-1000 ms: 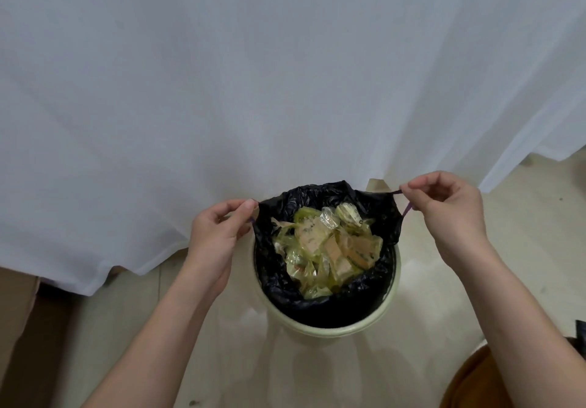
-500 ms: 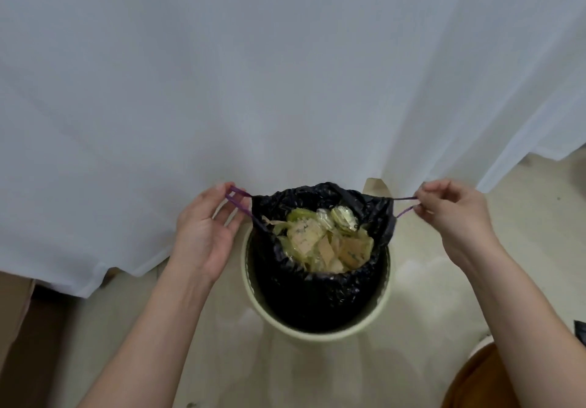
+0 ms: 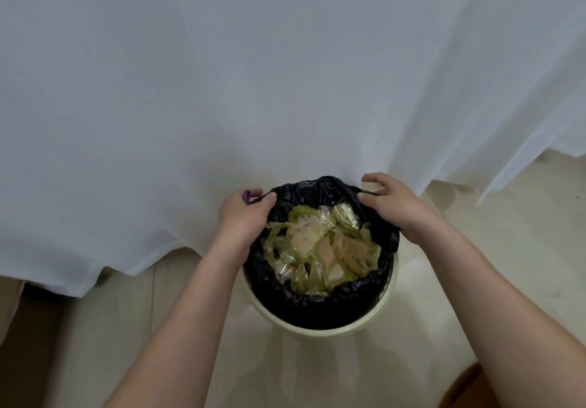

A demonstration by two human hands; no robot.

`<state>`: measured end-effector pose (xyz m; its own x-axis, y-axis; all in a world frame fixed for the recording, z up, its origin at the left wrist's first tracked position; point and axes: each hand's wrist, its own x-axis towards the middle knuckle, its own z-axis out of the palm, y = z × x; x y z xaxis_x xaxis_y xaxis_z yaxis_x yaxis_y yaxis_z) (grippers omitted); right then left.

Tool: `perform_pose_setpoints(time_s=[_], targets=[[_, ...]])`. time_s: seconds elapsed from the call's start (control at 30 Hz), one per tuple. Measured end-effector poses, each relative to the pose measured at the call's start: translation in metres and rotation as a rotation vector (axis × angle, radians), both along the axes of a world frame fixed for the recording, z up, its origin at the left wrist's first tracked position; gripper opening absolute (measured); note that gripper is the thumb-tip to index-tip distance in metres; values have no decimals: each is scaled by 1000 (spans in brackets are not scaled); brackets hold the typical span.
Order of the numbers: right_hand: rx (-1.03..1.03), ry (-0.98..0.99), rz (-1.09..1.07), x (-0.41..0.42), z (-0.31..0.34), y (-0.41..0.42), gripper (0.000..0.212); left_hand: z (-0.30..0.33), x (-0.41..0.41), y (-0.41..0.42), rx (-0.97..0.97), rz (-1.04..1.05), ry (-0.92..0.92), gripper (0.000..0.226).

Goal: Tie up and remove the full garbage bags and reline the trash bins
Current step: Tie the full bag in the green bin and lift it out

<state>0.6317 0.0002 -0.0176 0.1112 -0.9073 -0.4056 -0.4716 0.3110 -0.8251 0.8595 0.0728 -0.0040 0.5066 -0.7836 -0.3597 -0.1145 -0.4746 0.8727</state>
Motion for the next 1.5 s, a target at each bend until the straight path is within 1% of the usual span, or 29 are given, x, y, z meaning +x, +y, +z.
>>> perform_pose_setpoints(time_s=[0.07,0.13,0.2,0.33,0.4,0.5,0.6,0.63,0.67,0.73,0.77,0.8,0.87,0.93,1.0,1.03,1.1,1.13,1.2,1.3,1.37,1.43,1.5], targets=[[-61,24,-8,2,-1,1,34,-1,-3,-1,-6,-18,-66,32],[-133,48,-29,4,-2,3,36,-3,-4,-1,-8,-32,-62,33],[-188,58,-64,6,-4,4,31,-4,-4,0,-14,-48,-33,32],[-173,13,-115,6,-2,4,22,-6,1,4,-42,-31,43,25],[-145,-1,-82,2,3,3,26,-5,7,6,-50,8,123,30],[-84,-3,60,-2,12,5,34,-4,16,7,-65,62,240,32],[-173,19,73,2,14,11,39,-3,18,10,-82,60,280,35],[-202,-16,47,5,15,13,40,-2,16,12,-96,42,305,36],[-208,-97,10,7,16,15,41,0,13,13,-114,16,336,38],[-136,-334,-69,10,20,14,44,4,10,14,-135,-22,370,41],[-99,-406,-97,8,21,13,46,5,10,15,-130,-18,370,41],[-73,-409,-96,6,23,11,48,7,10,15,-110,-3,356,40],[-33,-289,-46,1,23,11,46,10,13,17,-56,15,280,35],[-2,-171,6,-6,24,11,34,12,14,19,-37,-24,145,27],[36,-129,62,-15,26,10,23,15,18,23,-43,-99,18,17],[55,-100,94,-21,29,11,21,16,20,25,-28,-130,-32,15],[92,9,144,-33,35,13,23,16,28,30,62,-179,-149,20],[110,65,157,-38,37,14,25,16,33,32,110,-190,-193,28],[145,130,175,-46,41,16,26,19,40,36,174,-192,-210,39],[161,208,260,-55,48,19,22,26,47,38,207,-207,-211,37],[91,244,279,-56,52,19,16,28,48,37,157,-215,-184,35],[0,172,235,-51,55,19,14,31,39,36,72,-257,-158,37],[-85,-4,203,-42,61,22,10,43,24,37,-61,-301,-106,31]])
